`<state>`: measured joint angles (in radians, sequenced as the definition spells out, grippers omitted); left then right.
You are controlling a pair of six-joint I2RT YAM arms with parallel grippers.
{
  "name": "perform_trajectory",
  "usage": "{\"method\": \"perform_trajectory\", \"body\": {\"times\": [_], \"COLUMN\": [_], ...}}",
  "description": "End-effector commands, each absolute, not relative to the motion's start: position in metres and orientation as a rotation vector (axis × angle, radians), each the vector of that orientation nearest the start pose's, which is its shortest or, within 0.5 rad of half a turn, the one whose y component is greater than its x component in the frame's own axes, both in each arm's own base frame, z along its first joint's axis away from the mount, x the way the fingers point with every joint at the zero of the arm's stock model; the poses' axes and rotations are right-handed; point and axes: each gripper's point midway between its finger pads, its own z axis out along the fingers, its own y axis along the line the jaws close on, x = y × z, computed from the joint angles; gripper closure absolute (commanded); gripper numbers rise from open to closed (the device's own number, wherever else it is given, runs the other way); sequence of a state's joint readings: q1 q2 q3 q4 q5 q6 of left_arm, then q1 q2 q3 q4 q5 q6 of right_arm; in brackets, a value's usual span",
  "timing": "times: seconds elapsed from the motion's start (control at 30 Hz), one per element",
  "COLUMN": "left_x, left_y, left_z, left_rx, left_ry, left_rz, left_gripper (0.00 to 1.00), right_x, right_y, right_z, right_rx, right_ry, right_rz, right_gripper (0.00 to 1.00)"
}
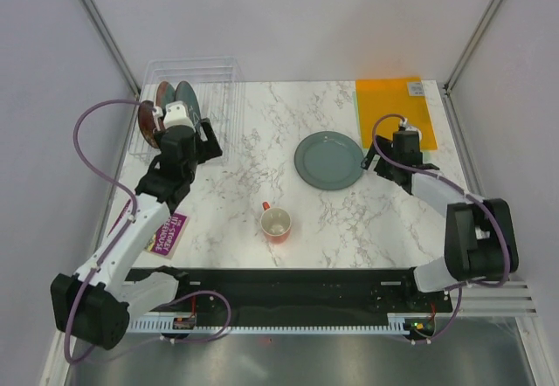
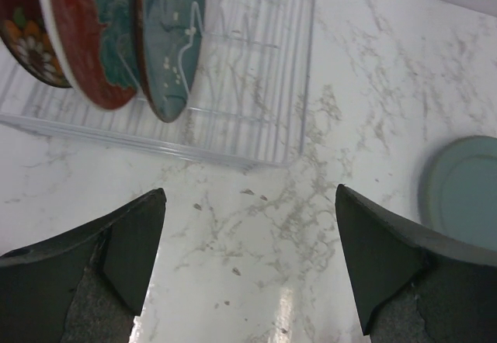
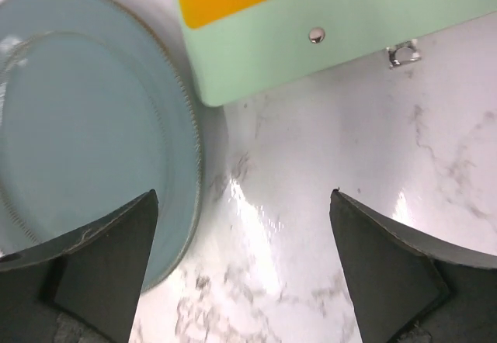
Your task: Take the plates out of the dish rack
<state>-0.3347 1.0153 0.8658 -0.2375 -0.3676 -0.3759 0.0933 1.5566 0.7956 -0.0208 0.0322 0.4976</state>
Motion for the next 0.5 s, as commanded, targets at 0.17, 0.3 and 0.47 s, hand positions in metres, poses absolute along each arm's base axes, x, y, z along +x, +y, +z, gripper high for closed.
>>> {"method": "perform_trajectory", "body": {"times": [0.17, 0.3, 0.47], "left_x": [0.426, 0.453, 0.476], "left_y": [-0.011, 0.002, 0.01], "left_z": [0.292, 0.276, 0.268], "left_rx": [-0.292, -0.295, -0.287], "left_ry": [1.795, 1.838, 1.845], "left_rz": [0.262, 0.414, 0.523], "left_gripper": [0.06, 0.08, 0.08], "right_x": [0.359, 0.359, 0.364], "right_y": [0.067, 0.067, 0.074], "right_z": [0.156, 0.162, 0.155], "right_rx": [0.308, 0.283, 0.266], "right_ry": [2.112, 2.118, 2.148], "right_rz": [0.355, 0.352, 0.381], "right_gripper": [0.02, 0.02, 0.02]}}
